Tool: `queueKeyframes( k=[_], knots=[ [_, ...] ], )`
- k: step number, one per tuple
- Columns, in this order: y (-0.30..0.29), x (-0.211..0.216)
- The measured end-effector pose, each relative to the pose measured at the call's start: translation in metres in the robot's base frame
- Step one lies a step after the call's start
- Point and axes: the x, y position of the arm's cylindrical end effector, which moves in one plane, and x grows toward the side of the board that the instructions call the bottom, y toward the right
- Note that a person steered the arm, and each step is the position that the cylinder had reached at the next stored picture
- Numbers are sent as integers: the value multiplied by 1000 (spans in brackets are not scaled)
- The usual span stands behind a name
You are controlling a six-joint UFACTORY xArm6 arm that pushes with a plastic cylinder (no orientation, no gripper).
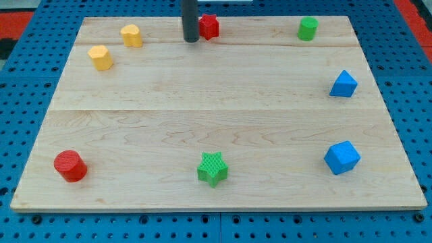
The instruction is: Slide the yellow heart to the top center
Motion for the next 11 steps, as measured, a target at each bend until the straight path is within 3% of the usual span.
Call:
queueKeyframes(
  k=[1,2,4,6,8,11],
  knots=[
    [-34,28],
    [-101,17],
    [-102,-27],
    [-139,-29],
    [-80,-68],
    [-75,-78]
  ],
)
